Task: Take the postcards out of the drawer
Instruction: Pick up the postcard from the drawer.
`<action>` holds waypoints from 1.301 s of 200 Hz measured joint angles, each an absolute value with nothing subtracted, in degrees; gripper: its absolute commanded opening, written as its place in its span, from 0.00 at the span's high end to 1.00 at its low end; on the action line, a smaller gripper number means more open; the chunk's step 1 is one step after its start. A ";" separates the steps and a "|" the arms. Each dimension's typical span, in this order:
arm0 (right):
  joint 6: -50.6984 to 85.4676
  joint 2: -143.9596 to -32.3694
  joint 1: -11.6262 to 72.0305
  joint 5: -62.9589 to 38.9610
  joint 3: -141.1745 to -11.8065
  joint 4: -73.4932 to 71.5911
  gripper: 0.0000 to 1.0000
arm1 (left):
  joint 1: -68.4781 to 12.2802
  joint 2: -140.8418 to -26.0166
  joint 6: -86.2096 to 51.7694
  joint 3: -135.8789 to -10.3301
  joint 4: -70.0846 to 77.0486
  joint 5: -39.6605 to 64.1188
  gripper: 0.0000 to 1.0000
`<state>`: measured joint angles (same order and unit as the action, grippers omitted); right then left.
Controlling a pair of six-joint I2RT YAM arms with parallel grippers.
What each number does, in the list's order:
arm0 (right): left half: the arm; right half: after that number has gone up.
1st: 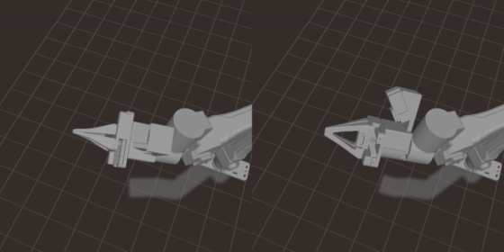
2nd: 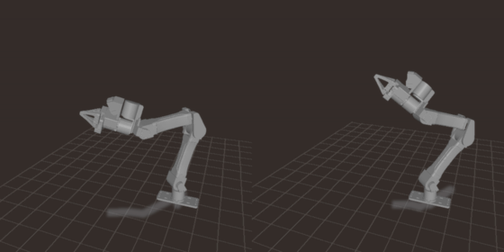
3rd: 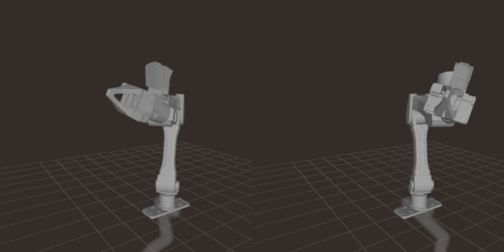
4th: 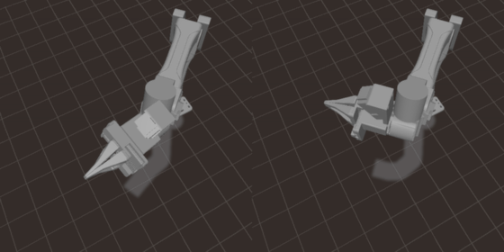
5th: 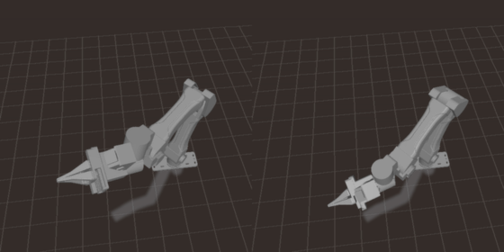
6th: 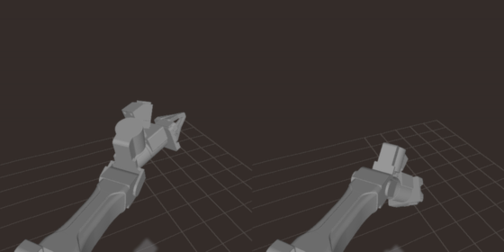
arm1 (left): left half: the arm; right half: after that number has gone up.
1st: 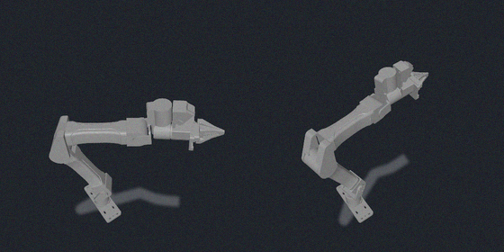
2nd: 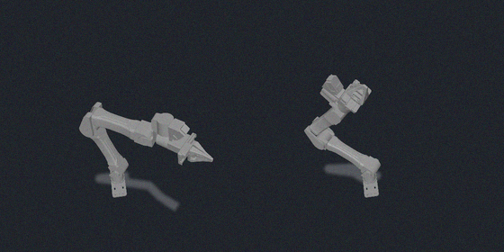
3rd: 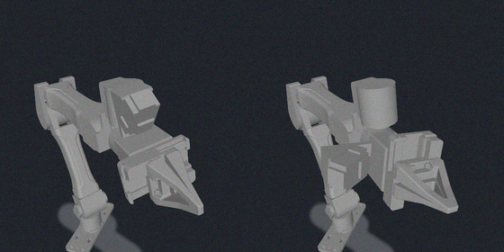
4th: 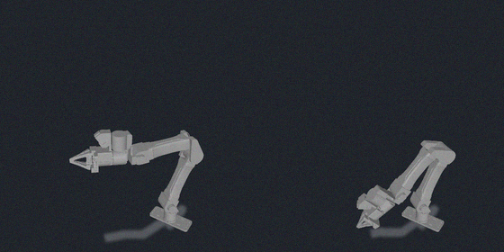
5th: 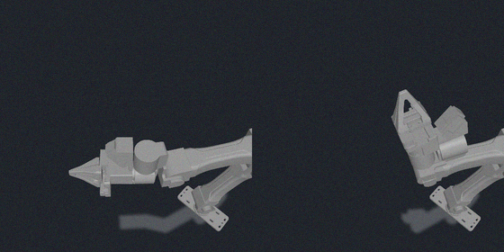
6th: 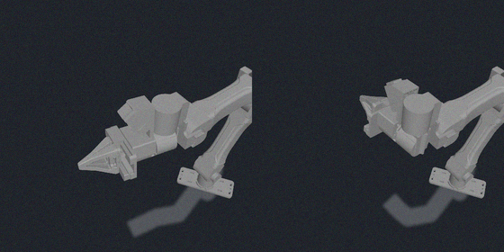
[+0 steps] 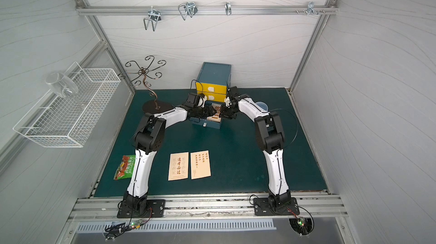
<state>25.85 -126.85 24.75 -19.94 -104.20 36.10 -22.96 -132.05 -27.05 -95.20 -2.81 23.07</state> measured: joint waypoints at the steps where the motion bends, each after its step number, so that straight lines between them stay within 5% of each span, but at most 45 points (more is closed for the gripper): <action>1: 25.87 -126.85 24.75 -19.94 -104.20 36.10 0.75 | -22.96 -132.03 -27.11 -95.15 -2.76 23.11 0.22; 260: 25.85 -127.46 24.75 -20.01 -104.99 36.47 0.75 | -21.61 -130.28 -37.19 -90.28 13.08 30.92 0.23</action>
<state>25.85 -127.46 24.75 -20.01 -104.99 36.47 -21.61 -130.28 -37.19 -90.28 13.08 30.92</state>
